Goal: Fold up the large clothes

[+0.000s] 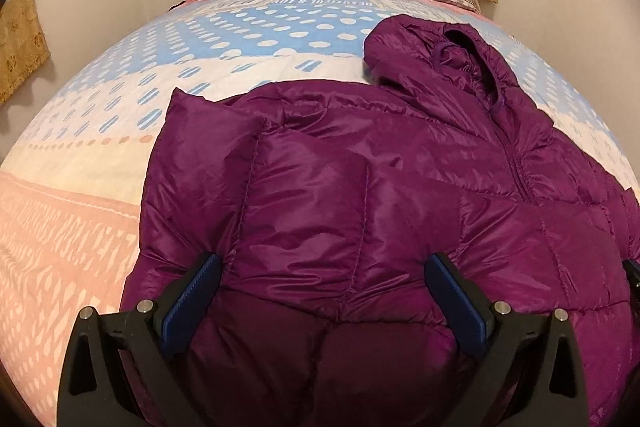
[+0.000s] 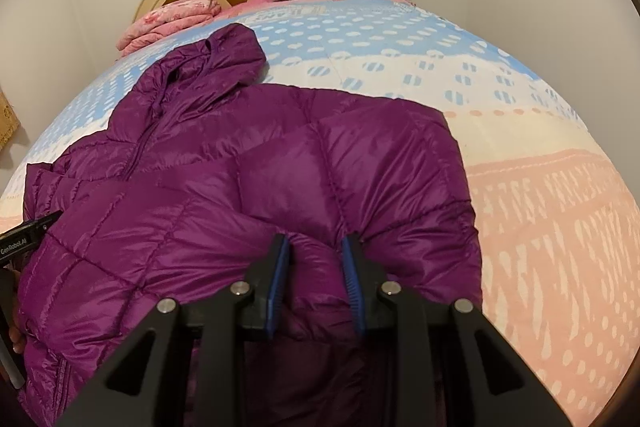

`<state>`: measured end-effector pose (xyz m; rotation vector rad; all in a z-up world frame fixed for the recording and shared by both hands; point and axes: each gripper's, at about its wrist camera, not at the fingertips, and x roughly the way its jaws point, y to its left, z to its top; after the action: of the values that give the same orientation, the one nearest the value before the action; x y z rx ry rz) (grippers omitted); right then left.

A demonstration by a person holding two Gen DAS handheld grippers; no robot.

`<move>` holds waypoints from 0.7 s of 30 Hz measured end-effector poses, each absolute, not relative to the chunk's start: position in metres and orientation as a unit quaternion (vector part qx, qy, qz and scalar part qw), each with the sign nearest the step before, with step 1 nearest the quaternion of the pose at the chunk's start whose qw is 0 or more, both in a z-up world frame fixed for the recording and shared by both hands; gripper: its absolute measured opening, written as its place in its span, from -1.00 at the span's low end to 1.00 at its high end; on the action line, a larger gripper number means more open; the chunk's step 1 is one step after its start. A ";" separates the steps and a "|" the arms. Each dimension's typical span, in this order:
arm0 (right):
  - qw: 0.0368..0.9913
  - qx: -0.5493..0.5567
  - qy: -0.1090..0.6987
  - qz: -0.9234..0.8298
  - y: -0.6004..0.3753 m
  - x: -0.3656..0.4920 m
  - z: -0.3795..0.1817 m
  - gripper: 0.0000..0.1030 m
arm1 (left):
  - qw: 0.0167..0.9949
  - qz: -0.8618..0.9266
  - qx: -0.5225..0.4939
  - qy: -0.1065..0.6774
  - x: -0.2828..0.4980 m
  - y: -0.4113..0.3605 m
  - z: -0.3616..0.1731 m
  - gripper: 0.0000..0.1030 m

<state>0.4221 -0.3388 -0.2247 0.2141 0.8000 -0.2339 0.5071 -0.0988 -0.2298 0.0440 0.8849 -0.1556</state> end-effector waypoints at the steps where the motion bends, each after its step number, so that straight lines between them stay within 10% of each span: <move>1: 0.909 0.102 0.389 -0.114 -0.338 0.422 -0.225 -0.41 | 0.900 -0.076 0.022 0.429 0.508 -0.098 -0.230 0.97; 21: 0.908 0.096 0.393 -0.114 -0.336 0.423 -0.226 -0.40 | 0.896 -0.078 0.029 0.437 0.512 -0.100 -0.231 0.98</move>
<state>0.4230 -0.3360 -0.2260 0.1976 0.8104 -0.2356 0.5123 -0.1000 -0.2306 0.0600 0.9058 -0.1618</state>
